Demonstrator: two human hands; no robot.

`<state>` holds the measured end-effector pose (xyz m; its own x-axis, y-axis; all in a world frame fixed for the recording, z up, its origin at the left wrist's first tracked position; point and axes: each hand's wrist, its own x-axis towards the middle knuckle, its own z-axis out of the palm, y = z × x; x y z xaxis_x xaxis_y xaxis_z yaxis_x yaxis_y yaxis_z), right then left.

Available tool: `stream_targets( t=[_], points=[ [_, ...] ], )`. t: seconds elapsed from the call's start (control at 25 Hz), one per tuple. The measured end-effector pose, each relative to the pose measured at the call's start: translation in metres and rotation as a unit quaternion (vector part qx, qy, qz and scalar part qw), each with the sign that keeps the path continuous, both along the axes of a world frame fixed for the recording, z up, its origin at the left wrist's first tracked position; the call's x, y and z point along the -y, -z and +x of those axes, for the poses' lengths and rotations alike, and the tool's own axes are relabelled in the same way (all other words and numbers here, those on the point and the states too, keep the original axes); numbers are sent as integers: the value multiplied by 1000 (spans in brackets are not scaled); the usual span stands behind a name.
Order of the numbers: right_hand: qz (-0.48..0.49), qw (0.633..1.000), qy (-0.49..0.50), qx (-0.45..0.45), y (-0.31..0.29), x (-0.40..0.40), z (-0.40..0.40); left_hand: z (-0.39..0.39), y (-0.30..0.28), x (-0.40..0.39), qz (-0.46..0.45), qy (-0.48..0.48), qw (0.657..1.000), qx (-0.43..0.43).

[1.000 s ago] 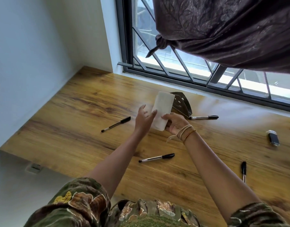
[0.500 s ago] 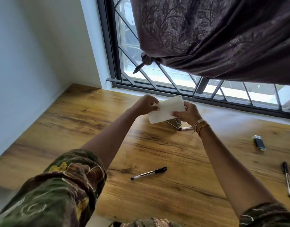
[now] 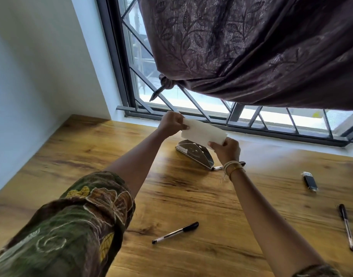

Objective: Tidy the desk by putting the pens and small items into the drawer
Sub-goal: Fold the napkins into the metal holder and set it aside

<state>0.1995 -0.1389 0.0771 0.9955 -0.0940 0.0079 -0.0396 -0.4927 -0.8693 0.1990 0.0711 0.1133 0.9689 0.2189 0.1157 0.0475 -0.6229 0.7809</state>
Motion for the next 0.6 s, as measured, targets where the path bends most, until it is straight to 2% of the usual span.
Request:
stream_targets(
  t=[0.2,0.44,0.6],
  points=[
    [-31,999,9,-4,13,-6,-3,-1,19,0,-9,3,1000,-3],
    [-47,998,-22,22,29,-8,-17,-15,36,-14,-87,49,995,2],
    [-83,995,-31,34,30,-12,-19,-15,44,-15,-50,48,997,-14]
  ],
)
